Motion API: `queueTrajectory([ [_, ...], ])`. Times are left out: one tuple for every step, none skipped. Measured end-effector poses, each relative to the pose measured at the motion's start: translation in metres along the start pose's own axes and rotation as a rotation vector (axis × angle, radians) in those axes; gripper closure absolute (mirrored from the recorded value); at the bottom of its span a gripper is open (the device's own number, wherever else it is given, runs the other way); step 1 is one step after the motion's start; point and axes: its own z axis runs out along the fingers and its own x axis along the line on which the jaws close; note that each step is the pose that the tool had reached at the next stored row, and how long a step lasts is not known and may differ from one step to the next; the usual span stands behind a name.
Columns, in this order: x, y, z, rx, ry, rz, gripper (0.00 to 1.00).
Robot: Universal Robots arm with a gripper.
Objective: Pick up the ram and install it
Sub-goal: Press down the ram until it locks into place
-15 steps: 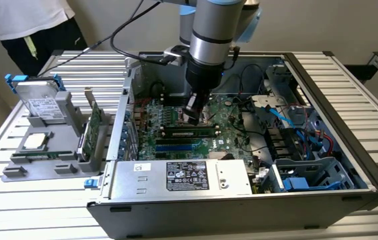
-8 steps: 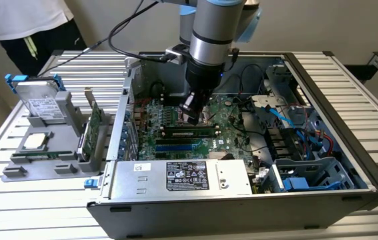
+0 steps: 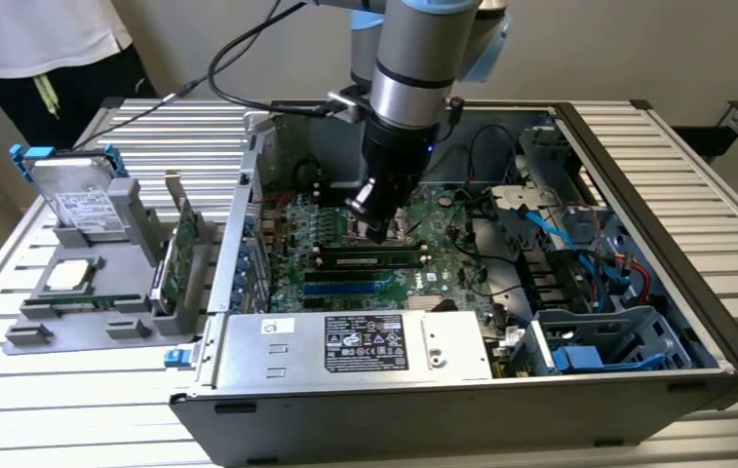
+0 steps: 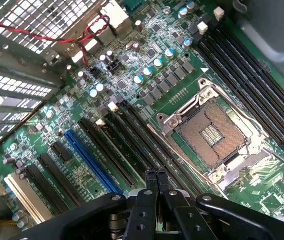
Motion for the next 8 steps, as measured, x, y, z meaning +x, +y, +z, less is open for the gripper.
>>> queueTrajectory([
  [0.0, 0.0, 0.0001, -0.0015, -0.0009, 0.016, 0.9],
  [0.0, 0.0, 0.0002, -0.003, -0.0019, 0.032, 0.9],
  [0.0, 0.0, 0.0003, -0.0046, -0.0029, 0.048, 0.9],
  [-0.0001, 0.0, 0.0005, -0.0061, -0.0039, 0.064, 0.9],
  [-0.0001, 0.0, 0.0006, -0.0075, -0.0048, 0.079, 0.9],
  [-0.0001, 0.0, 0.0007, -0.0092, -0.0058, 0.095, 0.9],
  [-0.0001, -0.0001, 0.0008, -0.0106, -0.0066, 0.111, 0.9],
  [-0.0001, -0.0001, 0.001, -0.0121, -0.0076, 0.126, 0.9],
])
